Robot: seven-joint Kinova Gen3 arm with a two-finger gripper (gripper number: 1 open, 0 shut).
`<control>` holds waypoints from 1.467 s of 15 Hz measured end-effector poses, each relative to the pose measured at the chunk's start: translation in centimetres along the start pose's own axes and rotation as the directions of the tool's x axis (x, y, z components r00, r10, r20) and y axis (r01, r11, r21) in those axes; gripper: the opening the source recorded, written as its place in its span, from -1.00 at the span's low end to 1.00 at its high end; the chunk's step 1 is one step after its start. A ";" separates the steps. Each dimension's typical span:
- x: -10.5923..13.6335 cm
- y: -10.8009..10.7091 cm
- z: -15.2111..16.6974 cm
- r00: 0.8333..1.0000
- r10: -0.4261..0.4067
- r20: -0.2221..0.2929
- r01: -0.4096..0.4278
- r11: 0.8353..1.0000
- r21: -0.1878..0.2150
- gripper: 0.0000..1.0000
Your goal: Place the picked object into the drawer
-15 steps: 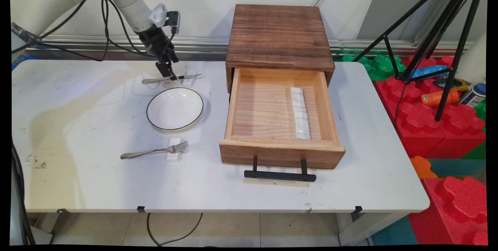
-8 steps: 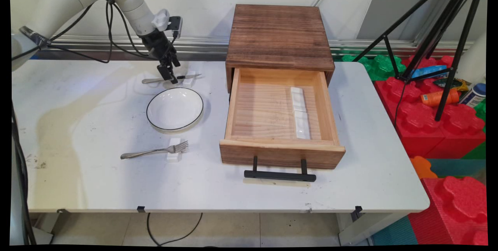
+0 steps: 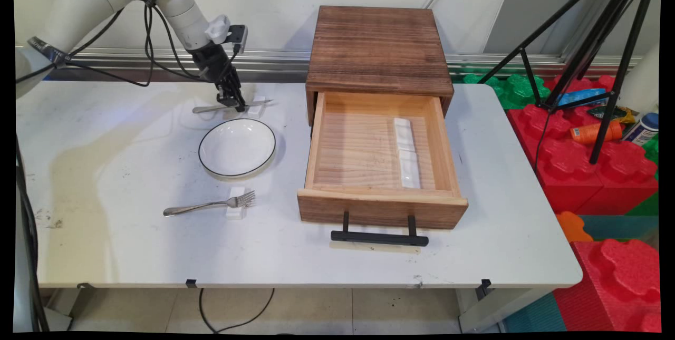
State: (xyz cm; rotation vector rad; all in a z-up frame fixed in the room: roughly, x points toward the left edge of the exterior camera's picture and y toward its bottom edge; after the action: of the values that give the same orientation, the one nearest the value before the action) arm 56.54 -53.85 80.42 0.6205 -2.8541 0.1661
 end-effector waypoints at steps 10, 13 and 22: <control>-0.4 0.9 -2.9 0.994 -0.105 -0.008 0.106 0.990 0.093 -1.00; -0.2 1.6 -5.7 0.985 -0.167 -0.032 0.170 0.973 0.154 -1.00; 4.0 5.0 -14.0 0.972 -0.195 -0.130 0.223 0.941 0.254 -1.00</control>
State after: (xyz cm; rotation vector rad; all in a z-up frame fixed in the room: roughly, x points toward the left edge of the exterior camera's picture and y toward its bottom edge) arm 53.51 -48.72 94.58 0.9342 -2.6640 0.5381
